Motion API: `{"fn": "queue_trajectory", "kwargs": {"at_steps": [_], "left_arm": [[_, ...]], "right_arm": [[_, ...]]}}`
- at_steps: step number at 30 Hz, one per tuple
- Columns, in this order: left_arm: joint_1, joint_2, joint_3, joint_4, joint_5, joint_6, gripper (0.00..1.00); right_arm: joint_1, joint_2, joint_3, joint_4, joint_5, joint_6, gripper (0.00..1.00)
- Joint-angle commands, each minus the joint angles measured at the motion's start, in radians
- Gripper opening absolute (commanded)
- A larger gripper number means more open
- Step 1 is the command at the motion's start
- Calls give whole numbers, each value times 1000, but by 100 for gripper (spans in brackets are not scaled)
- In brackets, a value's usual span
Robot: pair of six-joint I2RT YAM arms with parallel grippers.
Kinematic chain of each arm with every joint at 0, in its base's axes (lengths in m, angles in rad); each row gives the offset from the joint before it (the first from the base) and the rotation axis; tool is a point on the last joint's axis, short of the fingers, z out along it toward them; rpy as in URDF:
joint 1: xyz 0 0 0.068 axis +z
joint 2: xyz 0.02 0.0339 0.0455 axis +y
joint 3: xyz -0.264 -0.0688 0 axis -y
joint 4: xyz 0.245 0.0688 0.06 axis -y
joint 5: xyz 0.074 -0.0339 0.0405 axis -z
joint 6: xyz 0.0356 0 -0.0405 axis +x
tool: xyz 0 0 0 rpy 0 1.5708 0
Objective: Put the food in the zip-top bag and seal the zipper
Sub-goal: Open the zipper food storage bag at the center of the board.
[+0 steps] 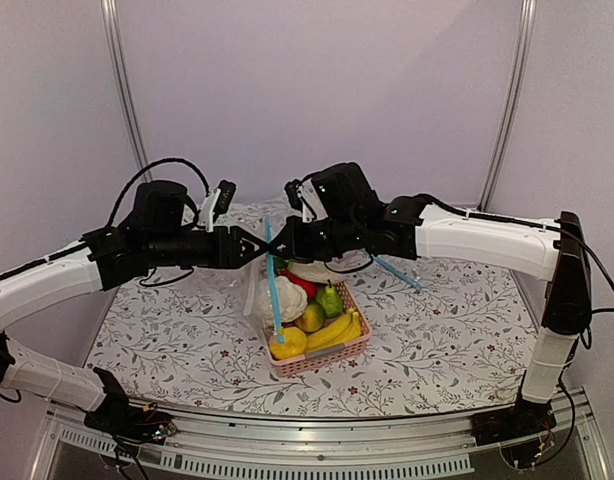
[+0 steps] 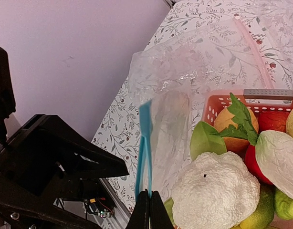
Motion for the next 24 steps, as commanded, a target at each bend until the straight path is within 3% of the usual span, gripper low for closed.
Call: {"fn": "queue_trajectory", "kwargs": {"at_steps": [1, 6, 24], "left_arm": [[-12, 26, 23, 21, -13, 13, 49], [-12, 37, 20, 18, -27, 19, 48], [-12, 70, 55, -163, -231, 29, 15]], "right_arm": [[16, -1, 40, -12, -12, -32, 0], [22, 1, 48, -12, -21, -47, 0], [40, 18, 67, -15, -11, -72, 0]]}}
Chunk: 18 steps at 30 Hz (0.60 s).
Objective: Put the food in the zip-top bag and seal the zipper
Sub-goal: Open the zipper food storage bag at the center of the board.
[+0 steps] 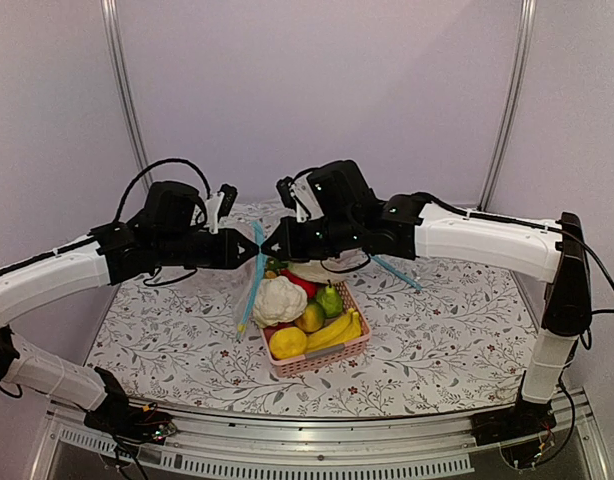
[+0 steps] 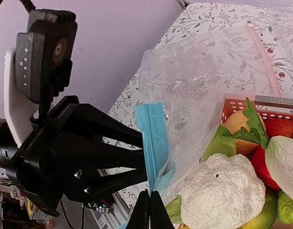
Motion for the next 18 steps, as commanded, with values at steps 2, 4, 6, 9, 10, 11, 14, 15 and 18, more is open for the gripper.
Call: {"fn": "queue_trajectory", "kwargs": {"at_steps": [2, 4, 6, 9, 10, 11, 14, 15, 18], "left_arm": [[-10, 9, 17, -103, -102, -4, 13], [-10, 5, 13, -98, -100, -4, 9], [-10, 0, 3, -84, -87, -2, 6], [-10, -2, 6, -86, -90, 10, 2], [-10, -2, 10, -94, -98, 16, 1], [-9, -2, 13, -100, -102, 21, 0], [-8, -5, 26, -122, -124, 39, 0], [-8, -5, 32, -134, -135, 48, 0], [-8, -25, 41, -147, -141, 71, 0]], "right_arm": [[15, 23, 45, -10, 8, -7, 0], [15, 31, 57, -33, 31, -3, 0], [16, 42, 68, -56, 57, -2, 0], [16, 46, 70, -82, 108, 9, 0], [17, 46, 70, -89, 122, 14, 0], [16, 46, 70, -95, 131, 17, 0], [16, 46, 71, -118, 162, 18, 0], [16, 47, 73, -130, 200, 19, 0], [17, 48, 76, -143, 223, 17, 0]]}}
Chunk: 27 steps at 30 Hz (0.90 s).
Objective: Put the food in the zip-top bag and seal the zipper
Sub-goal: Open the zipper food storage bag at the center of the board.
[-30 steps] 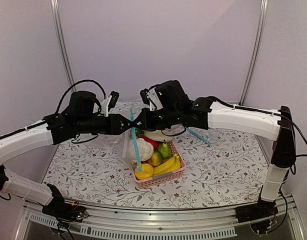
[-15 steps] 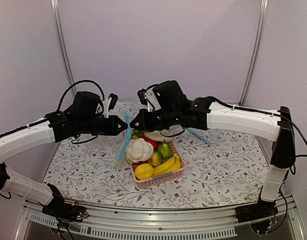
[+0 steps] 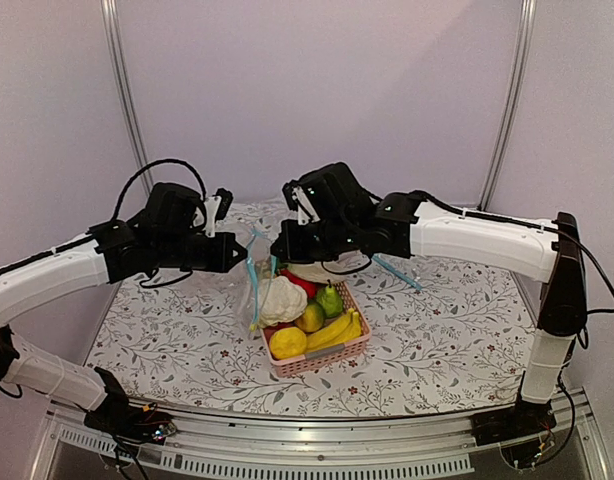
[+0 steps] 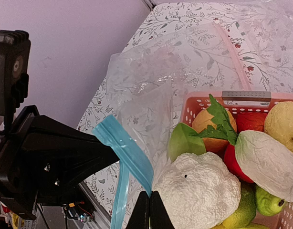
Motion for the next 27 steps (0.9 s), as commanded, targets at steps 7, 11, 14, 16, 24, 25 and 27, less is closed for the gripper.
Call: {"fn": "queue_trajectory", "kwargs": {"at_steps": [7, 11, 14, 16, 24, 25, 27], "left_arm": [[-6, -52, 20, 14, 93, 2, 11], [-6, -46, -5, 82, 176, -57, 26], [-6, -41, -20, 123, 223, -94, 35], [-9, -37, -24, 133, 241, -105, 38], [-11, -8, -45, 138, 265, -123, 34], [-12, -3, -47, 144, 269, -127, 33], [-15, 12, -42, 146, 270, -133, 32]], "right_arm": [[7, 35, 44, -43, 81, 18, 0], [8, 34, 46, -27, 69, 24, 0], [8, 33, 49, -22, 64, 28, 0], [8, 34, 49, -18, 62, 30, 0], [8, 34, 51, -7, 47, 38, 0], [8, 34, 50, -7, 47, 38, 0], [9, 34, 51, -6, 47, 38, 0]]}}
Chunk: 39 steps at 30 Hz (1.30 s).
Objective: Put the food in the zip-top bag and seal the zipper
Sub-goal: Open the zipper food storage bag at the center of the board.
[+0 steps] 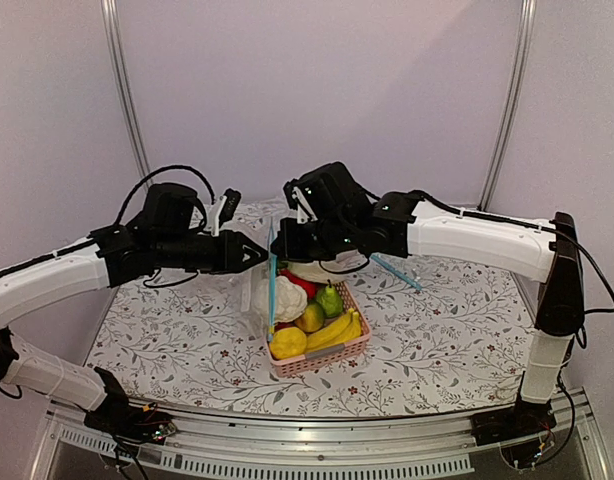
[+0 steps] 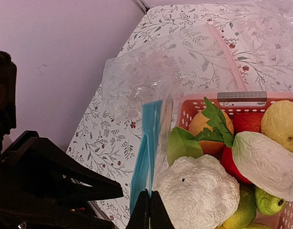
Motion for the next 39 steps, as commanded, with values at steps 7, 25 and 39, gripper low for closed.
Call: {"fn": "queue_trajectory", "kwargs": {"at_steps": [7, 25, 39], "left_arm": [[-63, 94, 65, -113, -156, 18, 31], [-73, 145, 73, -111, -201, -1, 14], [-36, 95, 69, -143, -197, 14, 0]], "right_arm": [[7, 24, 33, 14, -3, 11, 0], [16, 46, 51, 5, -1, -2, 0], [17, 55, 37, -36, 60, 8, 0]]}}
